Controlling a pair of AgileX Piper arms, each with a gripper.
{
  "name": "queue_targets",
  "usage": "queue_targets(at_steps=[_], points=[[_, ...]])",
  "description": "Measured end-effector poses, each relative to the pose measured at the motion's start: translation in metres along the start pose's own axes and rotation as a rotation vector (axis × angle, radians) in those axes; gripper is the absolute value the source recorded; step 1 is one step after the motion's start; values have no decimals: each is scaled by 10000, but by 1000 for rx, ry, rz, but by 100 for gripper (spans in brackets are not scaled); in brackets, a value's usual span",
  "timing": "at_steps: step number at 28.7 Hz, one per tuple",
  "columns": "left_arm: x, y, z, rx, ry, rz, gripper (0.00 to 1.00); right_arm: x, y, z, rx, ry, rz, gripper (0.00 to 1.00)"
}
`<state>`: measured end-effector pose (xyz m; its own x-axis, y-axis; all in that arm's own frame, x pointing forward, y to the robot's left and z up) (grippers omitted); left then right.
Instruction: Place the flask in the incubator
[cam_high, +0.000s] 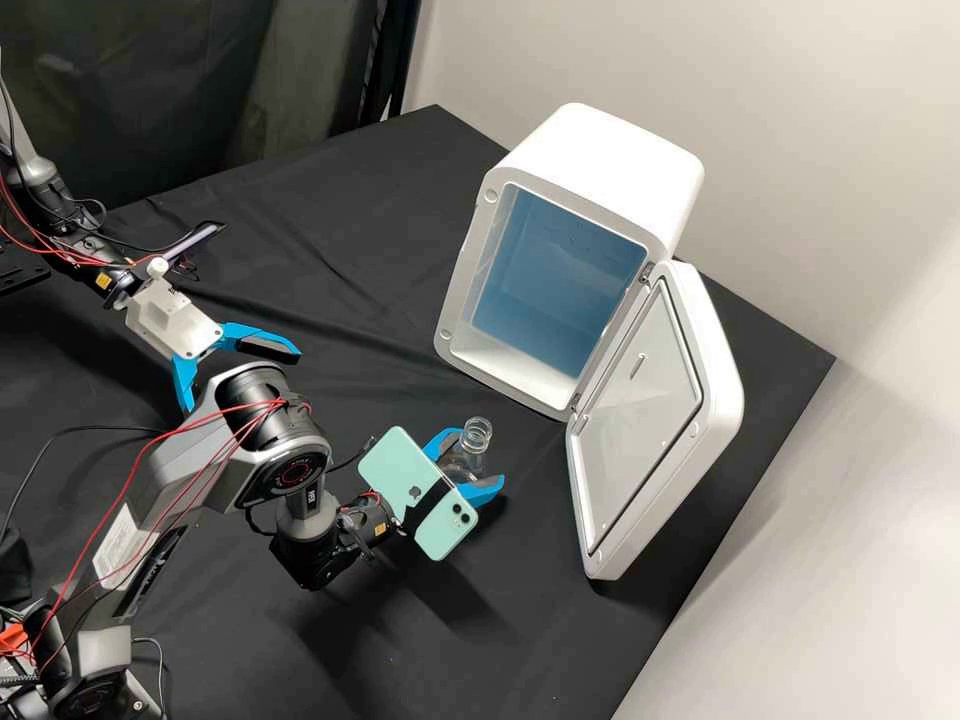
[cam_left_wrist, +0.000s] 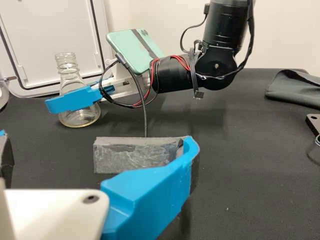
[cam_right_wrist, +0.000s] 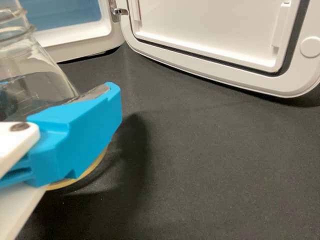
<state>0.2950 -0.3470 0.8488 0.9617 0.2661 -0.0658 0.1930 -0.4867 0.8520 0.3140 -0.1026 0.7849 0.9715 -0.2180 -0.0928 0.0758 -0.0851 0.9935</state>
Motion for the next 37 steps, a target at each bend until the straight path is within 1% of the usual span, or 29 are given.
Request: queue_targets(at_steps=[13,17,19,22,27,28,30,31,32,33,35,37], points=[[0,0,0,0,0,0,100,0,0,0,0,0,0,0],[0,0,0,1,0,0,100,-3,15,-16,3,5,5,0],[0,0,0,1,0,0,100,11,31,-30,3,10,10,0],[0,0,0,1,0,0,100,60,86,-71,12,12,15,0],[-9,17,0,3,2,2,100,110,195,-169,21,48,49,0],[-23,43,-3,6,-1,7,100,117,213,-186,22,55,55,0],[-70,125,-15,23,-26,24,100,116,230,-204,20,59,60,0],[-96,168,-34,17,-28,36,100,115,234,-208,19,61,61,0],[-126,222,-58,12,-26,54,100,115,233,-207,19,60,61,0],[-147,258,-83,8,-18,67,100,115,233,-207,19,60,61,0],[-170,294,-114,-7,-8,82,100,115,233,-207,19,60,61,0],[-175,301,-126,-8,-4,85,100,115,233,-207,21,60,61,0]])
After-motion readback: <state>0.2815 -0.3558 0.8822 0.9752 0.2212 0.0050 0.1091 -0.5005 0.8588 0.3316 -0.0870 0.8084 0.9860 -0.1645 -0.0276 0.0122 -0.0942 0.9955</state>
